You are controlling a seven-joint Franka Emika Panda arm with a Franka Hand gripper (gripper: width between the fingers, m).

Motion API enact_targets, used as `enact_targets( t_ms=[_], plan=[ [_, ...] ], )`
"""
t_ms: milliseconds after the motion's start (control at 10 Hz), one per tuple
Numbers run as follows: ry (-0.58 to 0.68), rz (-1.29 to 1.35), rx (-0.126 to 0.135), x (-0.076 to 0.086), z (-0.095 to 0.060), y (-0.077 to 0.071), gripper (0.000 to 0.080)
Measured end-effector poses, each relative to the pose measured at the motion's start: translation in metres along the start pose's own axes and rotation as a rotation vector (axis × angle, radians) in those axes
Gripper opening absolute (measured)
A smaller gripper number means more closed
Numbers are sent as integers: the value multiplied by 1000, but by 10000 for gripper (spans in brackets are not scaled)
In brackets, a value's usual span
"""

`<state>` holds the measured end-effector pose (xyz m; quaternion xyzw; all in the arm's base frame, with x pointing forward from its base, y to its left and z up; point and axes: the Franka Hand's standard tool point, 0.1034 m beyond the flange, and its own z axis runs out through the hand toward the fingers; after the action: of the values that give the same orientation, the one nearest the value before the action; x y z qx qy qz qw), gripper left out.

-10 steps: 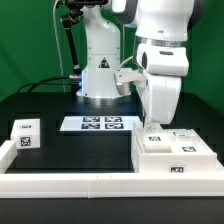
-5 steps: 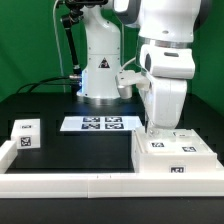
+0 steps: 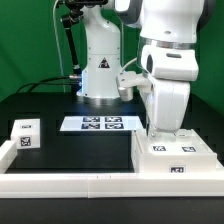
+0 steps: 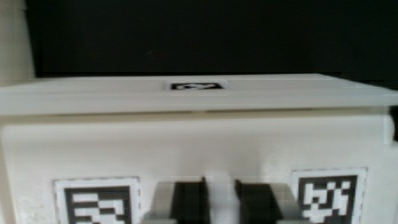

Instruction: Assemble cabinet

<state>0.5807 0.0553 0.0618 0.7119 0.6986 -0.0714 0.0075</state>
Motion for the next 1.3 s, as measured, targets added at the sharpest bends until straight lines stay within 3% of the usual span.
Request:
enact_targets(
  t_ms=[500,600,700,900,1000,1100,1200,1300],
  plan=[
    [-1,3,1,0,-1,0,69],
    [-2,3,1,-1,-1,-2,147],
    [-5,2,0,-5,-3,-3,147],
    [-10,14,-21,-16,-13,-3,499],
    [-9,31,-38,-21,-16,-4,499],
    [-4,97,-66,-30,-21,-8,667],
    [7,194,-99,-39,-25,-21,772],
    [16,256,-107,-40,-24,-32,772]
  ],
)
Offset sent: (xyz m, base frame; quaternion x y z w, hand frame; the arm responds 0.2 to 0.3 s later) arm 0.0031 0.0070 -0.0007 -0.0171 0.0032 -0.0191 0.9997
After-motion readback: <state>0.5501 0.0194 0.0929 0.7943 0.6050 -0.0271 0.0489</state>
